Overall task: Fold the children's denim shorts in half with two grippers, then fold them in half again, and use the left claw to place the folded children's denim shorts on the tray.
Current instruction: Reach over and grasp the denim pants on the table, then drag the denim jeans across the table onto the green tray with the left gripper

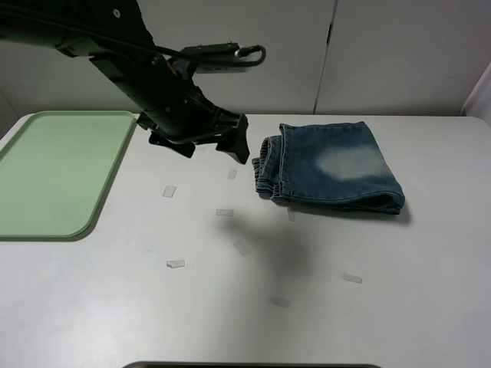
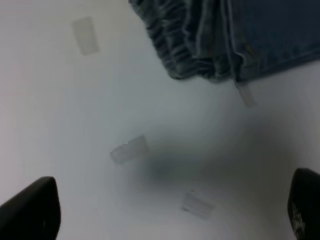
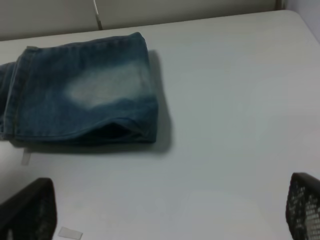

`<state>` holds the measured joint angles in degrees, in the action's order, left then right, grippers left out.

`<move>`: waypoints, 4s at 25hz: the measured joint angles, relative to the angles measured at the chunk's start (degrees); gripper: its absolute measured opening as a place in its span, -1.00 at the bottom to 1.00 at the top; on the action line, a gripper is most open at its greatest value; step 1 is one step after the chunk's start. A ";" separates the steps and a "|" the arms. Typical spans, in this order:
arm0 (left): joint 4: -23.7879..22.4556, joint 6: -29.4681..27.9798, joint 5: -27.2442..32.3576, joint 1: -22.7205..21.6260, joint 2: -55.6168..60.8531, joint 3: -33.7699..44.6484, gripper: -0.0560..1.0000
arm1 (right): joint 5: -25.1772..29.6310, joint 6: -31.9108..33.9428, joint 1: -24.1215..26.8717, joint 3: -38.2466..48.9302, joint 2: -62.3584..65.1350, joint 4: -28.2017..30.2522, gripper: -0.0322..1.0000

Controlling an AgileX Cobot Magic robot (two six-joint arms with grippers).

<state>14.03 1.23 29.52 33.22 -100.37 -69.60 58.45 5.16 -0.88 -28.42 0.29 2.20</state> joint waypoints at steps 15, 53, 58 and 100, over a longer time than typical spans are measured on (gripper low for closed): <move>1.75 -3.37 -9.02 2.81 -7.96 -3.17 0.83 | 0.00 0.00 0.00 0.00 0.00 0.00 0.41; 9.38 -8.74 -14.29 7.12 -34.56 -23.94 0.99 | 0.05 0.00 0.00 0.00 0.00 0.00 0.41; 9.88 -8.69 -15.05 7.49 -35.23 -24.42 0.78 | 0.05 0.00 0.00 0.00 0.00 0.00 0.41; -12.10 -7.85 11.12 2.22 -23.88 -24.43 -0.45 | 0.05 0.00 0.00 0.06 0.00 0.00 0.41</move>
<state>1.93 -6.62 40.63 35.43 -124.24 -94.04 58.51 5.16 -0.88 -28.36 0.29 2.20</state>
